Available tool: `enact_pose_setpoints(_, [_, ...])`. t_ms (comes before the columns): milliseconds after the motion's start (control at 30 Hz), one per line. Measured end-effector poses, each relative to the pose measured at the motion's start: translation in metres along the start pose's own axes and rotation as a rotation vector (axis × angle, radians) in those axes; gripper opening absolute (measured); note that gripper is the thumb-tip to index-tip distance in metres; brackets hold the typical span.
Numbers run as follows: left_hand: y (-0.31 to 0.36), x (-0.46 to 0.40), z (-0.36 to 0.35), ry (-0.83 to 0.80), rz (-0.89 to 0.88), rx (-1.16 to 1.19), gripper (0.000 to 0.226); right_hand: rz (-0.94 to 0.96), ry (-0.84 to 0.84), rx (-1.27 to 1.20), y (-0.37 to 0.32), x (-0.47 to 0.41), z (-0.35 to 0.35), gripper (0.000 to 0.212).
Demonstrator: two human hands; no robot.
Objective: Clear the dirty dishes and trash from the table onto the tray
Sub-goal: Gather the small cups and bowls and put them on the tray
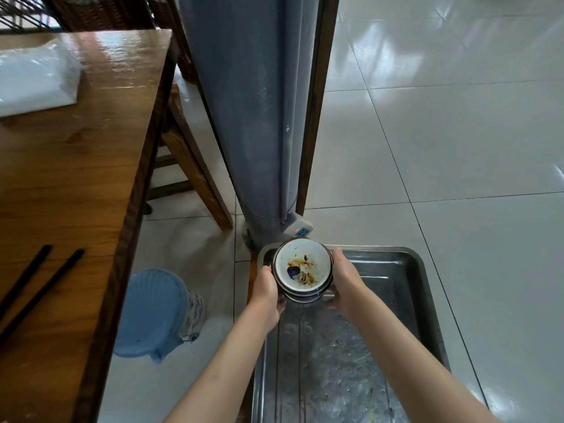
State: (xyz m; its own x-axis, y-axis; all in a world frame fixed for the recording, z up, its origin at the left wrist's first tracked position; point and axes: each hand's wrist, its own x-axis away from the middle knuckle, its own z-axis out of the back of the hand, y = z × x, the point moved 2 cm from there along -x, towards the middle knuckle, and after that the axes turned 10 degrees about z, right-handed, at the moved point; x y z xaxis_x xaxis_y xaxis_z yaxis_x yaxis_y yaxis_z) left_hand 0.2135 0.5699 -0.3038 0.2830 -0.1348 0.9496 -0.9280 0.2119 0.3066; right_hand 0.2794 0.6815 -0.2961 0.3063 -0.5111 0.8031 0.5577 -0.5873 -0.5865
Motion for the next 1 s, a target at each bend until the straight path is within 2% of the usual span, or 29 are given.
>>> enact_pose_setpoints(133, [0.002,0.003,0.002,-0.001,-0.065,-0.001,0.04,0.011,0.015,0.013,-0.002,0.003,0.0,0.061])
enact_pose_setpoints(267, [0.007,0.018,0.006,0.049,-0.105,-0.013,0.033,0.057,0.009,0.019,-0.006,0.012,0.005,0.058])
enact_pose_setpoints(367, [0.01,0.037,0.013,0.027,-0.18,-0.018,0.036,0.102,0.042,0.06,-0.014,0.026,0.012,0.055])
enact_pose_setpoints(567, [0.034,0.1,0.035,0.039,-0.205,-0.105,0.045,0.204,0.04,0.11,-0.047,0.081,0.026,0.057])
enact_pose_setpoints(700, [0.05,0.155,0.043,0.008,-0.239,-0.116,0.044,0.353,-0.006,0.18,-0.064,0.13,0.029,0.05])
enact_pose_setpoints(800, [0.057,0.199,0.054,0.042,-0.365,-0.212,0.041,0.501,-0.039,0.25,-0.073,0.174,0.031,0.048])
enact_pose_setpoints(900, [0.058,0.247,0.079,0.139,-0.627,-0.46,0.038,0.619,-0.099,0.319,-0.084,0.222,0.029,0.051])
enact_pose_setpoints(1000, [0.051,0.292,0.109,0.207,-0.764,-0.625,0.043,0.703,-0.144,0.366,-0.089,0.264,0.023,0.05])
